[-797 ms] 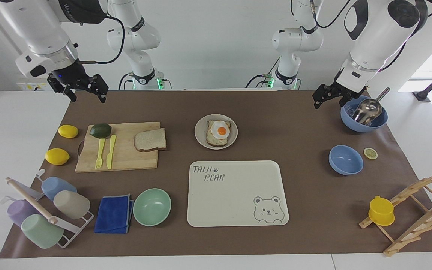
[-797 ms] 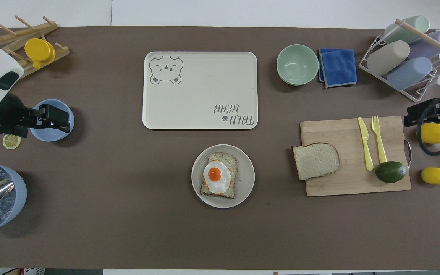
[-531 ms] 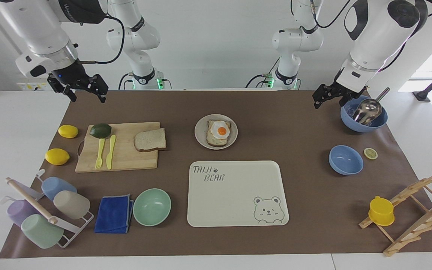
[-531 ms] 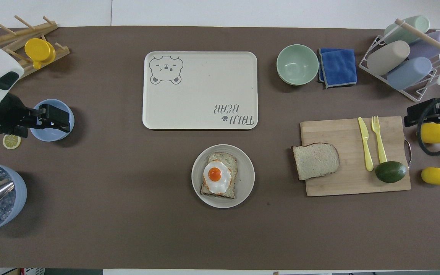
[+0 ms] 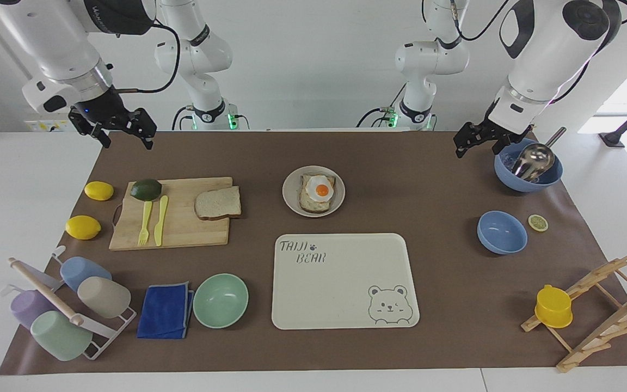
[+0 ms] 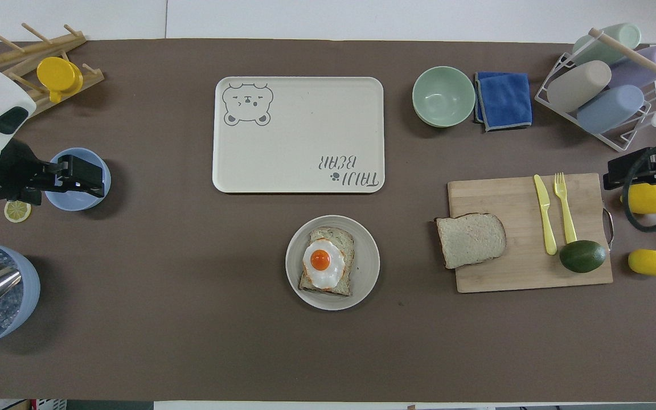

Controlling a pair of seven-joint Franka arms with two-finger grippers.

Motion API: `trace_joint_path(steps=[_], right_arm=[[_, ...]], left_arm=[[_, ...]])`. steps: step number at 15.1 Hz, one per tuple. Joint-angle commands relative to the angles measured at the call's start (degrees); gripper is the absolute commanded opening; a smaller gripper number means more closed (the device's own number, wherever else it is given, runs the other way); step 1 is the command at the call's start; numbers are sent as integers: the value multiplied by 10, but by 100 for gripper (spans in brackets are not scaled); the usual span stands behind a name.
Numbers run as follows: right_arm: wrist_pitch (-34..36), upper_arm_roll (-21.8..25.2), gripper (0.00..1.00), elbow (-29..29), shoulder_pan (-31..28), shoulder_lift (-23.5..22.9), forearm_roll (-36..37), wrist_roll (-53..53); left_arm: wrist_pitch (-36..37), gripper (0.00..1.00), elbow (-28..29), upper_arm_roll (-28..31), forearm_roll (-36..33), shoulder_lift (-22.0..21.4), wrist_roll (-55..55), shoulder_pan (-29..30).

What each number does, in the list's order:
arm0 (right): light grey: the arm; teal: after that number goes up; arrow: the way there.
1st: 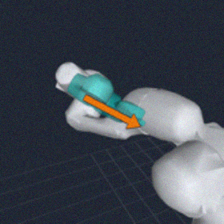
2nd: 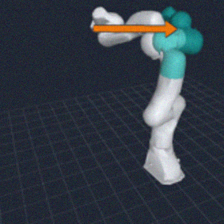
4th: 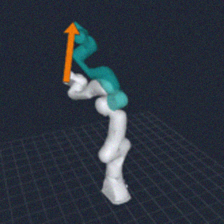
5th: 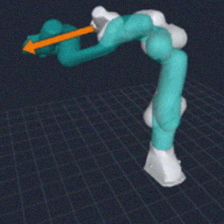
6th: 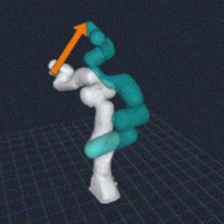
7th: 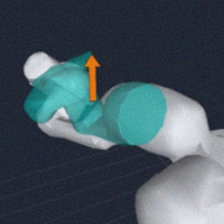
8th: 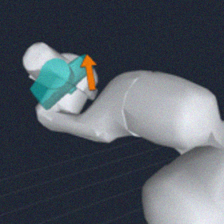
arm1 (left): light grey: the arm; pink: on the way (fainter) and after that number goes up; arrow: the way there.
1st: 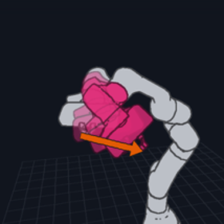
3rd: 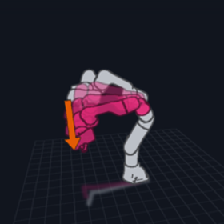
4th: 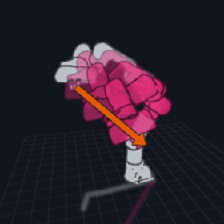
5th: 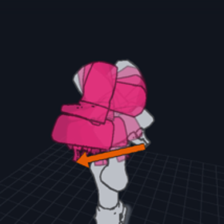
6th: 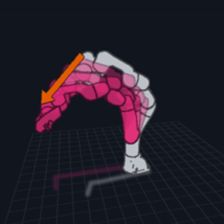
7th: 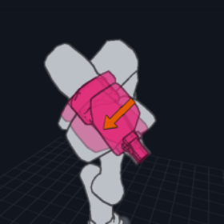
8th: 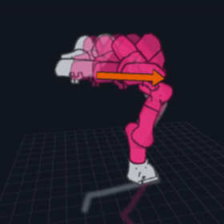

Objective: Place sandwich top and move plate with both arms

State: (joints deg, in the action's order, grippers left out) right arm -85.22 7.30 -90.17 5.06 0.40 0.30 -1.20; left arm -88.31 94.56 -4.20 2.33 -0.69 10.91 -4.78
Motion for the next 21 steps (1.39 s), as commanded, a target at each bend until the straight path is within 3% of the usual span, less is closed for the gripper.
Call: trace_joint_path(steps=[1, 7, 10, 12, 16, 21], right_arm=[[1, -14, 100, -11, -1, 11, -7, 30], [15, -47, 100, -4, 20, -27, 15, 27], [-33, -62, 100, -15, 103, -77, 78, 3], [-83, -62, 100, -60, 146, -92, 93, -83], [-241, -63, 100, -226, 210, -71, 149, -180], [-252, -63, 100, -270, 239, -108, 228, -248]], left_arm=[[6, 100, -4, -5, -8, -1, -4, 7], [6, 100, -4, -5, -8, -1, -4, 7], [6, 100, -4, -5, -8, -1, -4, 7], [6, 100, -4, -5, -8, -1, -4, 7], [6, 100, -4, -5, -8, -1, -4, 7], [6, 100, -4, -5, -8, -1, -4, 7]])
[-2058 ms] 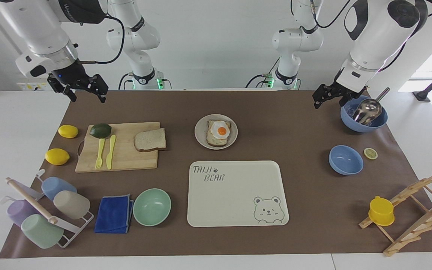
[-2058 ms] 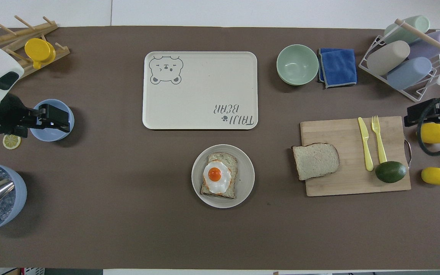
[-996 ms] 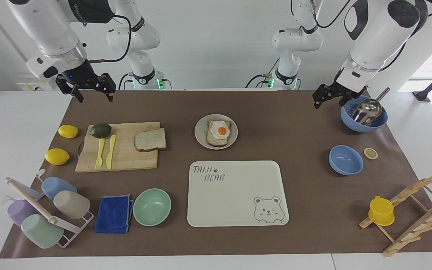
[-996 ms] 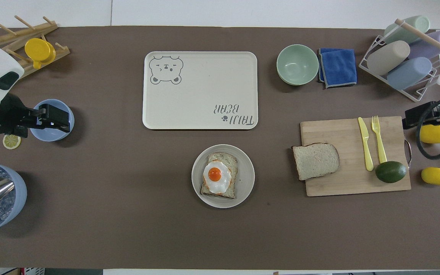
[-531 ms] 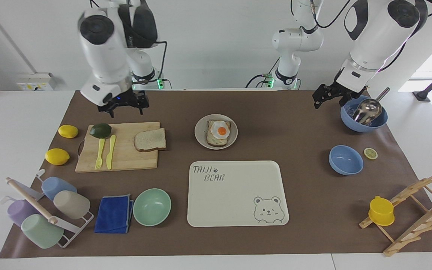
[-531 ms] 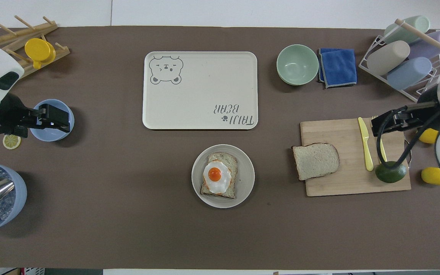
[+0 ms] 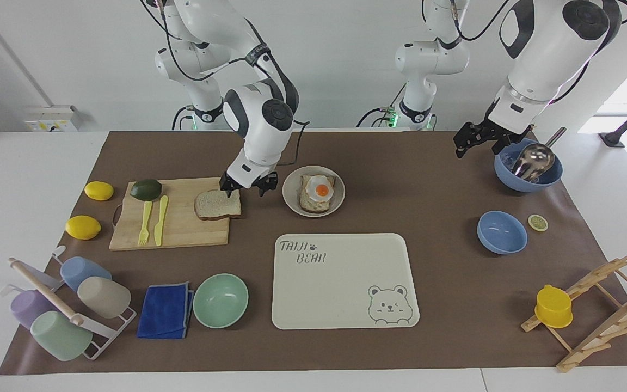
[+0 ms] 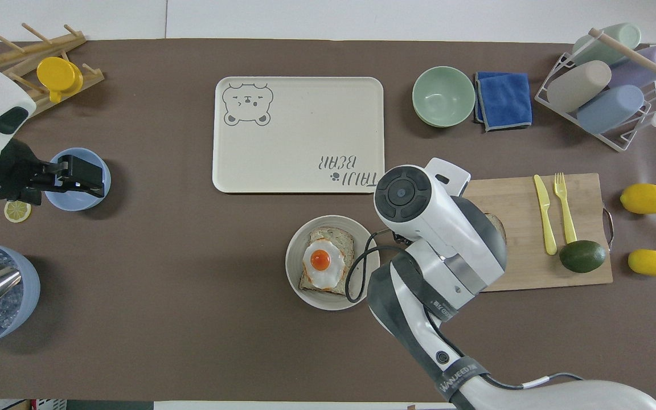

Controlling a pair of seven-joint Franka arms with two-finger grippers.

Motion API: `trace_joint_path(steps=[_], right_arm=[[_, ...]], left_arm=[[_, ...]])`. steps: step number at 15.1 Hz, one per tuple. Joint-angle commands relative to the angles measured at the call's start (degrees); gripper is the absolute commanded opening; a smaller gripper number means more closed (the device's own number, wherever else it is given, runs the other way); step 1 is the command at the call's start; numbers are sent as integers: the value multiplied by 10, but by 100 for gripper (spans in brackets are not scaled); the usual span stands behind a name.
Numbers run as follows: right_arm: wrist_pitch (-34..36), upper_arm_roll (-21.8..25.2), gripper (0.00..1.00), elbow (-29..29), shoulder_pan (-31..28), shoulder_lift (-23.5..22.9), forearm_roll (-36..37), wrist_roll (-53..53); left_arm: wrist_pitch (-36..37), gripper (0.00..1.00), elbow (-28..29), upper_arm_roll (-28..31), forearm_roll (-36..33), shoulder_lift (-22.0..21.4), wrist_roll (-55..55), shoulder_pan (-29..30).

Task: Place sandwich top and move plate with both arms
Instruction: 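Reach the right gripper to the bread slice on the cutting board and grasp, then carry the bread slice with the right gripper over the egg plate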

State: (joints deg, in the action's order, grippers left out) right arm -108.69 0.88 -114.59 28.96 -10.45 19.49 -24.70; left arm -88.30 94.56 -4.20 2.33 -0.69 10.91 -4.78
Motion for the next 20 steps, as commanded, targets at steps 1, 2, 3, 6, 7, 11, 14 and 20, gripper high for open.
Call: trace_joint_path(steps=[1, 2, 3, 6, 7, 11, 14, 20], right_arm=[[-21, 1, 100, -39, 1, -4, 53, -15], [-36, 1, 100, -48, 0, -7, 57, -15], [-44, 1, 100, -56, -2, -8, 57, -19], [-70, 1, 100, -84, 1, -10, 57, -59], [-78, 1, 99, -93, 1, -8, 57, -58], [-71, 1, 76, -94, 1, -8, 73, -43], [-61, 1, 66, -98, 1, -6, 75, -42], [-39, 1, 23, -99, 20, -3, 76, -42]], left_arm=[[6, 100, -4, -5, -8, -1, -4, 7], [6, 100, -4, -5, -8, -1, -4, 7], [6, 100, -4, -5, -8, -1, -4, 7], [6, 100, -4, -5, -8, -1, -4, 7], [6, 100, -4, -5, -8, -1, -4, 7], [6, 100, -4, -5, -8, -1, -4, 7], [6, 100, -4, -5, -8, -1, -4, 7], [6, 100, -4, -5, -8, -1, -4, 7]])
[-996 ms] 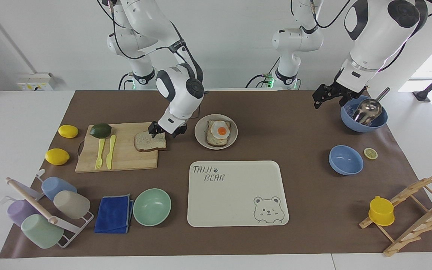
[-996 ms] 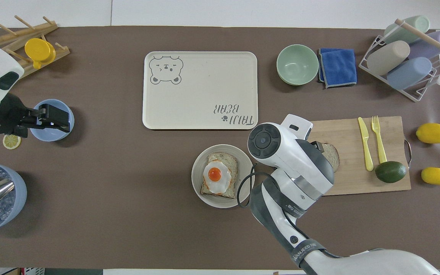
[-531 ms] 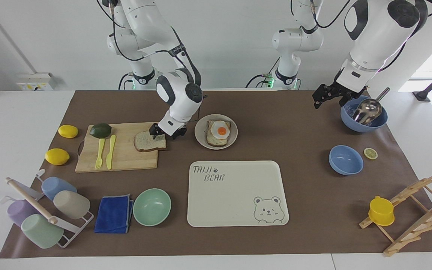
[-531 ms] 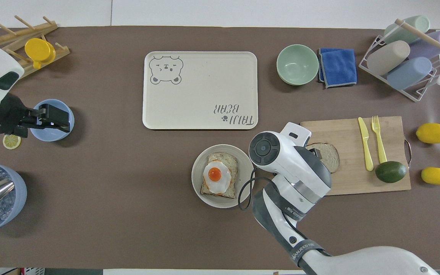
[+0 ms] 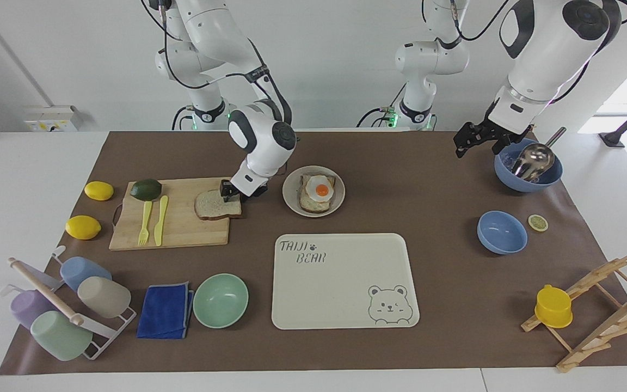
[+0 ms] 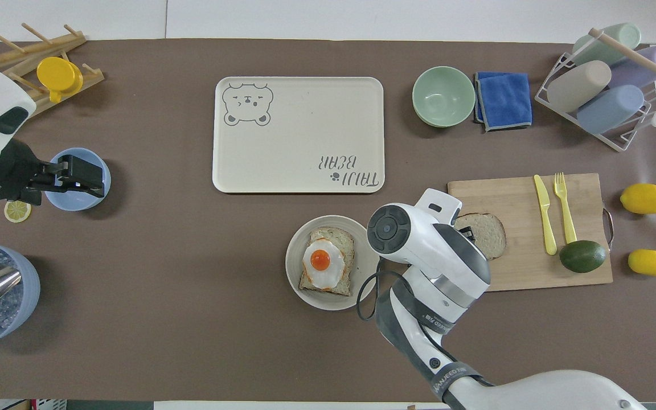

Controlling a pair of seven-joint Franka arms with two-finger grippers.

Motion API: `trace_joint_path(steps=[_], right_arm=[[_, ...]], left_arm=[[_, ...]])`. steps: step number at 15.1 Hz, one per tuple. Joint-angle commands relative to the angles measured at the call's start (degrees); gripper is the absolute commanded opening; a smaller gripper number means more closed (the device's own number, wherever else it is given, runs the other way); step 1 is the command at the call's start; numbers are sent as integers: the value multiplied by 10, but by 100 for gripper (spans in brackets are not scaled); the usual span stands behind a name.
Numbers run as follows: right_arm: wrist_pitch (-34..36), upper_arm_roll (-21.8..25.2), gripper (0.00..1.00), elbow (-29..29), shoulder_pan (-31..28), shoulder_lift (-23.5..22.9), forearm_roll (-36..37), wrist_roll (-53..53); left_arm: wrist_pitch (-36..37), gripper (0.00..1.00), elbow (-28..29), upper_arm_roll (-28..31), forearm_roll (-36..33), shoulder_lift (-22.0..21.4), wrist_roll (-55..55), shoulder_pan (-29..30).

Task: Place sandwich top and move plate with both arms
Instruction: 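Carry the bread slice with the right gripper over the egg plate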

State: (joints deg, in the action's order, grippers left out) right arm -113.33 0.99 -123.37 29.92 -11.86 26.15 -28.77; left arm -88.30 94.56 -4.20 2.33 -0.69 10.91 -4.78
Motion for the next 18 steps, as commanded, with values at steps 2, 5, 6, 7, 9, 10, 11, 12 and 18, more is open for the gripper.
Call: trace_joint_path(steps=[2, 5, 6, 7, 9, 10, 11, 12, 18], right_arm=[[16, 0, 0, -10, 25, 11, 9, -1], [51, -1, 0, 31, 36, 5, 8, -1], [73, -1, 0, 60, 37, 2, 1, -1], [97, -6, 0, 93, 45, -7, -2, -1], [140, -13, 0, 160, 72, -21, -30, -2], [156, -13, 0, 198, 89, -32, -56, -3], [169, -13, 0, 229, 102, -45, -78, -7], [178, -14, 0, 252, 109, -57, -91, -12], [175, -26, 0, 323, 195, -127, -120, -158]], left_arm=[[6, 100, -4, -5, -8, -1, -4, 7], [6, 100, -4, -5, -8, -1, -4, 7], [6, 100, -4, -5, -8, -1, -4, 7], [6, 100, -4, -5, -8, -1, -4, 7], [6, 100, -4, -5, -8, -1, -4, 7], [6, 100, -4, -5, -8, -1, -4, 7], [6, 100, -4, -5, -8, -1, -4, 7], [6, 100, -4, -5, -8, -1, -4, 7], [6, 100, -4, -5, -8, -1, -4, 7]])
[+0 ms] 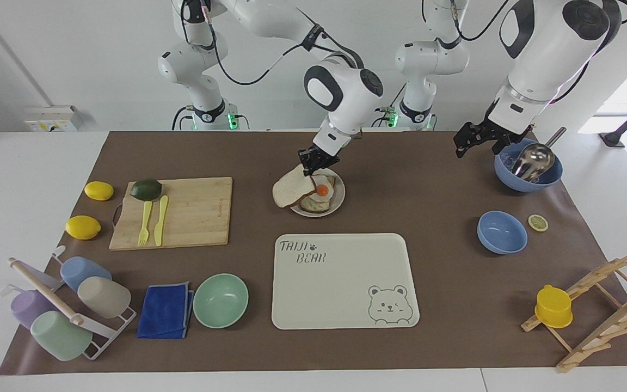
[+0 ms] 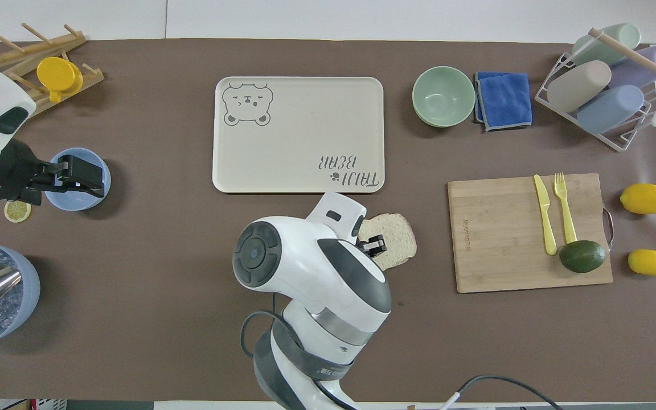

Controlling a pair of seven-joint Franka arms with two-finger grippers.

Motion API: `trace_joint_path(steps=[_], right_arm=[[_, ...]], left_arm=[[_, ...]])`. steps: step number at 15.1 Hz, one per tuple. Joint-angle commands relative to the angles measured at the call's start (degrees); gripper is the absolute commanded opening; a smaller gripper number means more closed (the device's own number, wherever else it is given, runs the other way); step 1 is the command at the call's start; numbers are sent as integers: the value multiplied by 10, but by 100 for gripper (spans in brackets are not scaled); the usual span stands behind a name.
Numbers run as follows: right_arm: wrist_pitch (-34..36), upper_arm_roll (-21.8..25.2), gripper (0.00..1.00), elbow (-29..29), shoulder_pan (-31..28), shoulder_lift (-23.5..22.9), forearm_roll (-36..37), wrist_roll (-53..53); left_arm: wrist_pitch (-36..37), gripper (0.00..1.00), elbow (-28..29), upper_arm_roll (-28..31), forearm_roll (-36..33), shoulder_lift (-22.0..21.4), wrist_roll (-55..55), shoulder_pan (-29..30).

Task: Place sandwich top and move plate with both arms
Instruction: 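Carry the bread slice with the right gripper over the egg plate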

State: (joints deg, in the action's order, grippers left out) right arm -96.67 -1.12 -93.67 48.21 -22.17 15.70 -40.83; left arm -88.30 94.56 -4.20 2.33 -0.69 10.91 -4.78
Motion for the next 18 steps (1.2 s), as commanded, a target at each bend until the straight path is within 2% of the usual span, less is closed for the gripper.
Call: trace_joint_path(steps=[1, 8, 13, 14, 16, 17, 18], right_arm=[[6, -5, 0, 25, 17, -24, -17, -40], [-33, -5, 0, 15, 44, -25, -27, -63], [-66, -6, 2, -5, 37, -24, -33, -88], [-76, -6, 30, -6, 24, -24, -58, -89], [-114, -6, 53, -12, 13, -25, -91, -87], [-128, -6, 87, -17, 12, -25, -95, -88], [-128, -5, 100, -13, 14, -24, -95, -90]], left_arm=[[6, 100, -4, -5, -8, -1, -4, 7], [6, 100, -4, -5, -8, -1, -4, 7], [6, 100, -4, -5, -8, -1, -4, 7], [6, 100, -4, -5, -8, -1, -4, 7], [6, 100, -4, -5, -8, -1, -4, 7], [6, 100, -4, -5, -8, -1, -4, 7], [6, 100, -4, -5, -8, -1, -4, 7]])
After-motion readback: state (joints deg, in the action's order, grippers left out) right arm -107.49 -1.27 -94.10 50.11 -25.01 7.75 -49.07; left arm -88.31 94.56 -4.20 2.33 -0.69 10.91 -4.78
